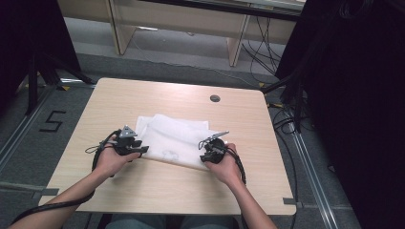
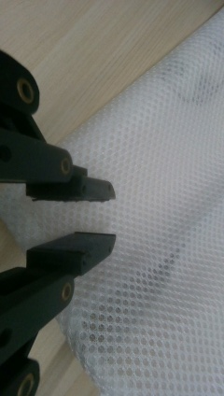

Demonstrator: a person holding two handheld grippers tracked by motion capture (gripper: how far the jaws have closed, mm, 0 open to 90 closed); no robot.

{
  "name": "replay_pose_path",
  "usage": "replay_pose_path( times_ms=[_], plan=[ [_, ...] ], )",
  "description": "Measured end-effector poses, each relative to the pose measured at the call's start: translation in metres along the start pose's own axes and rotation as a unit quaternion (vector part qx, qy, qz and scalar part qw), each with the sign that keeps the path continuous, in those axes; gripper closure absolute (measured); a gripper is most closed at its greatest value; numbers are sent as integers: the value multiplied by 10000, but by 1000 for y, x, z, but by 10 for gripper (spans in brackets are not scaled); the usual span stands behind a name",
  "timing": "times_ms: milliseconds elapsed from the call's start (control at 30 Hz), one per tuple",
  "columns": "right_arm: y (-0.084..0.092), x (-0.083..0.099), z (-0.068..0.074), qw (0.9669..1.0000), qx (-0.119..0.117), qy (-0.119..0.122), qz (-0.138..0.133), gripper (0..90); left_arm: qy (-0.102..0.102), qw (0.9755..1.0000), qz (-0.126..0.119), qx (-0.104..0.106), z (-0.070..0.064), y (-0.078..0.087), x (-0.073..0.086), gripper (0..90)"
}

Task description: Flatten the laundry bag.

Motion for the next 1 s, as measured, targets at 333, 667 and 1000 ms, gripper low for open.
replay_pose_path(
  times_ms=[333,667,1000],
  plan=[
    [-6,6,-2,9998,-57,143,135,900,93,9993,354,83,-1,-1,9,811],
    [0,12,-6,9996,-72,166,232,900,90,9989,395,255,-18,-1,11,859],
    [20,31,-14,9994,-76,58,321,900,-193,9959,588,652,-44,2,12,856]
  ],
)
Point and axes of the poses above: each handheld gripper's, and its own axes: y roughly backward along the jaws, x roughly out of its underside, z roughly to its left, the point moved 5 cm from there along -y, roughly forward along the jaws, and after that the axes turned 12 degrees about -z, right-handed, at the moved point
